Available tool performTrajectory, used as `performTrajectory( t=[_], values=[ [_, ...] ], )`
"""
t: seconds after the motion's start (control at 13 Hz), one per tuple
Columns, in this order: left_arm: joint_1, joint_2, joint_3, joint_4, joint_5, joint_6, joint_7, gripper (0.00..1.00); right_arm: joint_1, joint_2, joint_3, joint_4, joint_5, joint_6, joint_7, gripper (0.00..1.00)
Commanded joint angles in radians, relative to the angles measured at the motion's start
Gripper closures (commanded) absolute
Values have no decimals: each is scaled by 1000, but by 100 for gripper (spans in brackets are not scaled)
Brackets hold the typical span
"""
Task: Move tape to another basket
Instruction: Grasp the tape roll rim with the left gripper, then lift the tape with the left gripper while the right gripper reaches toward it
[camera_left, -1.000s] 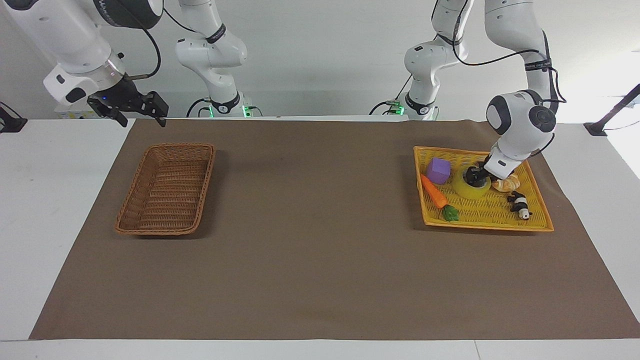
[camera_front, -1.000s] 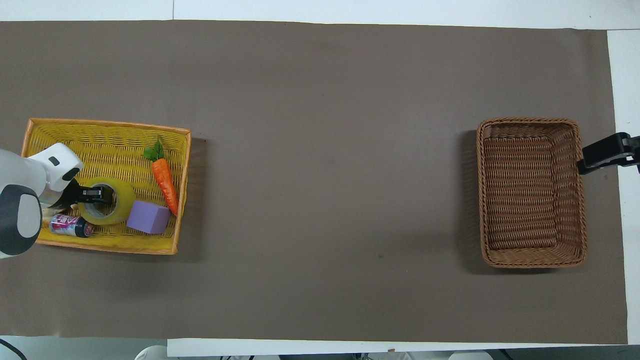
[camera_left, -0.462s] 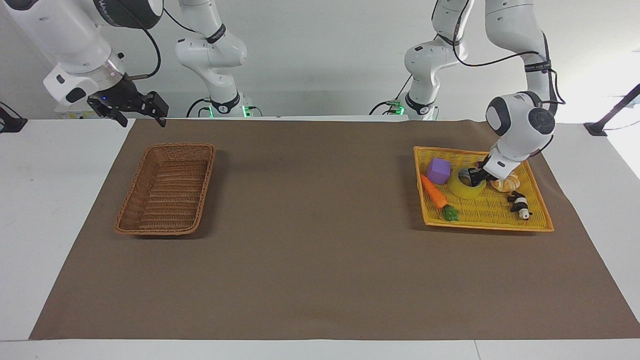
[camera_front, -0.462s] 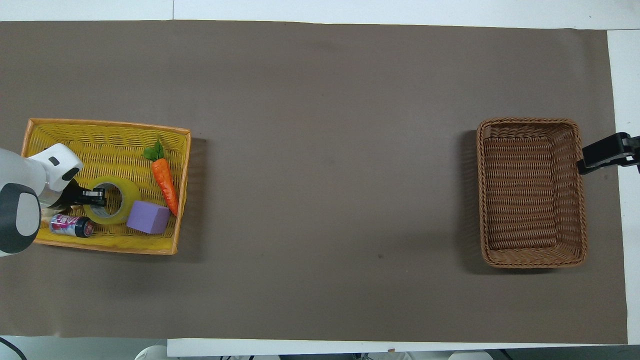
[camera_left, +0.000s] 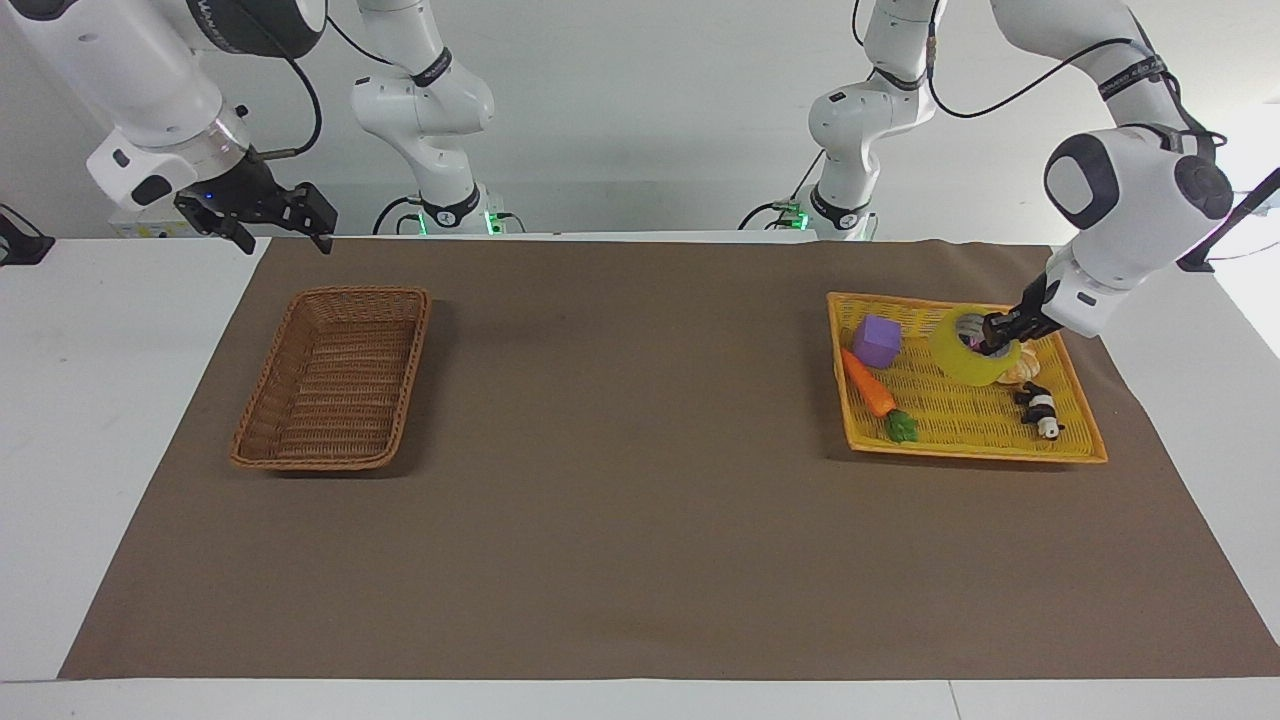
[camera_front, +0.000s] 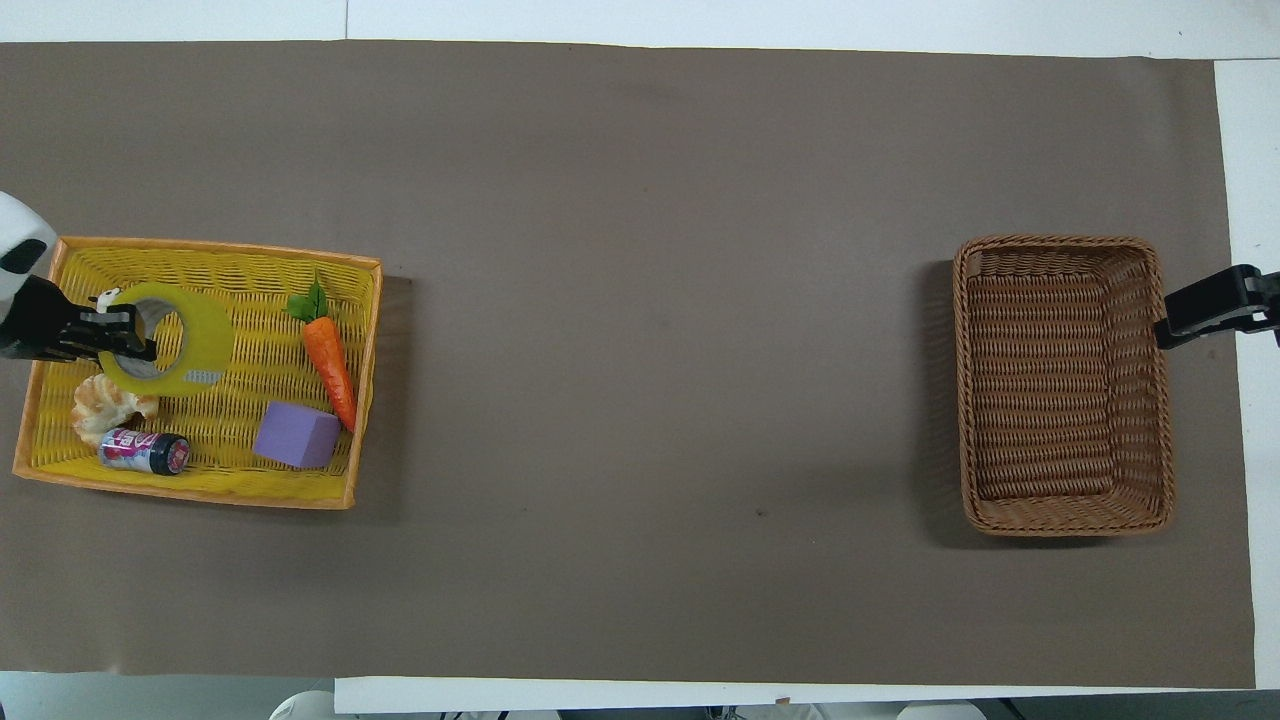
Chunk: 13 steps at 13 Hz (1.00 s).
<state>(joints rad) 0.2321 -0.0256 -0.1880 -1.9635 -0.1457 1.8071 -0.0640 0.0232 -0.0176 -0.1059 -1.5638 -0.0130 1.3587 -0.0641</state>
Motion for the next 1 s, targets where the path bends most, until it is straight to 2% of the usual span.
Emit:
performTrajectory(
  t=[0.0, 0.23, 0.31, 0.38, 0.54, 0.77, 0.92],
  values=[
    [-153, -33, -7, 40, -110, -52, -256, 97, -3, -21, 6, -25, -4, -25, -26, 1],
    [-391, -39, -8, 32, -126, 46, -500, 100, 58, -21, 18, -21, 1, -18, -34, 1],
    [-458, -37, -8, 32, -136, 96, -567, 100, 63, -21, 18, -24, 45, -12, -87, 1],
    [-514, -37, -8, 28, -141, 131, -618, 100, 61, -21, 17, -36, 145, 23, -155, 1],
    [-537, -36, -8, 25, -188, 199, -651, 100, 72, -51, 18, -123, 288, 142, -175, 1],
    [-528, -40, -7, 5, -229, 192, -649, 100, 99, -55, 22, -220, 526, 207, -175, 1],
    [-536, -45, -7, 3, -233, 176, -651, 100, 125, -53, 26, -313, 742, 250, -151, 1]
  ],
)
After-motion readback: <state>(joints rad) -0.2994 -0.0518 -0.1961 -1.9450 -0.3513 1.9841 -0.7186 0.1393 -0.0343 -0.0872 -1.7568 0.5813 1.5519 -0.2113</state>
